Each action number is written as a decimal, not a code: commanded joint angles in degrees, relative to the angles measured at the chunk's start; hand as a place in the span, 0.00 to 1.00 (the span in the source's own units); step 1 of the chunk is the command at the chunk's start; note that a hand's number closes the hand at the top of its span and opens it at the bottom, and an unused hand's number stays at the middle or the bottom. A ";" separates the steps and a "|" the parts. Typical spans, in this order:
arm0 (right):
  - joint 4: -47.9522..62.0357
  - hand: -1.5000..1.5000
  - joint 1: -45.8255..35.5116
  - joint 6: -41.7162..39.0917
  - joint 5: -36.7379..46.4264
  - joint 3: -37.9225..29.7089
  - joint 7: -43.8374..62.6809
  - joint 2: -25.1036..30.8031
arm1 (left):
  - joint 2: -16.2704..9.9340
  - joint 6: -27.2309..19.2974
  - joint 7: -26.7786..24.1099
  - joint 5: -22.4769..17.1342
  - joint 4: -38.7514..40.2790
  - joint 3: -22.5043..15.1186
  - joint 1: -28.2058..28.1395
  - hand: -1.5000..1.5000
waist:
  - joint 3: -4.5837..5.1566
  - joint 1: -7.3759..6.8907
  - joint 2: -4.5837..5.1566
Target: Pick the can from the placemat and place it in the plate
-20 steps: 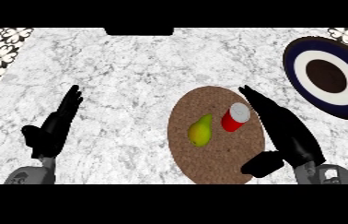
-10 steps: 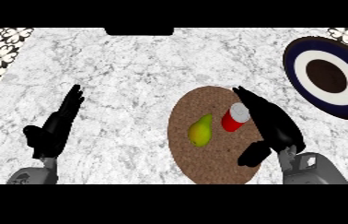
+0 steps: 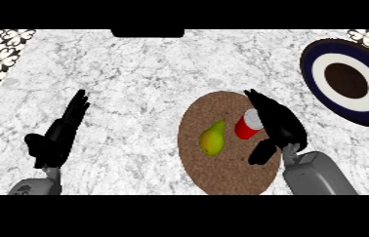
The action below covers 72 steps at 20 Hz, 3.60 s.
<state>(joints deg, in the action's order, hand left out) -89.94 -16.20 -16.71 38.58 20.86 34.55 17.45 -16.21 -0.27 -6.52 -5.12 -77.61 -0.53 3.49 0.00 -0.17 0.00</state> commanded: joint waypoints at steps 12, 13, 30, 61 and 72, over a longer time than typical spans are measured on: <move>8.78 1.00 -0.23 0.17 4.41 -2.85 -15.04 -3.04 | 2.38 1.80 1.72 1.54 -3.22 1.53 -2.19 0.50 | -0.01 -0.05 -0.03; 7.41 1.00 1.80 2.88 6.84 -0.03 -14.37 -4.74 | 0.10 3.08 -1.20 1.29 1.78 4.14 -0.39 0.50 | 0.00 0.11 0.00; 23.46 1.00 20.16 19.13 -16.49 -49.70 -51.06 25.10 | 0.56 1.35 -1.80 0.41 -0.62 6.38 -5.28 0.50 | -0.62 5.38 -0.39; 57.25 1.00 -10.05 16.62 -20.14 -50.11 -71.65 34.38 | 3.88 2.58 -1.77 5.04 3.32 3.63 2.10 0.50 | -0.01 -0.62 0.10; 66.17 1.00 -23.37 25.63 -14.66 -44.31 -66.99 26.66 | 3.53 4.41 -1.42 4.02 1.90 4.89 0.86 0.50 | -0.11 -1.73 0.48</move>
<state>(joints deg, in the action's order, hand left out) -27.67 -35.49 4.28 21.89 -25.07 -33.28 47.81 -12.45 3.49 -7.83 -0.60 -74.96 3.87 5.23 -0.05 -1.30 0.30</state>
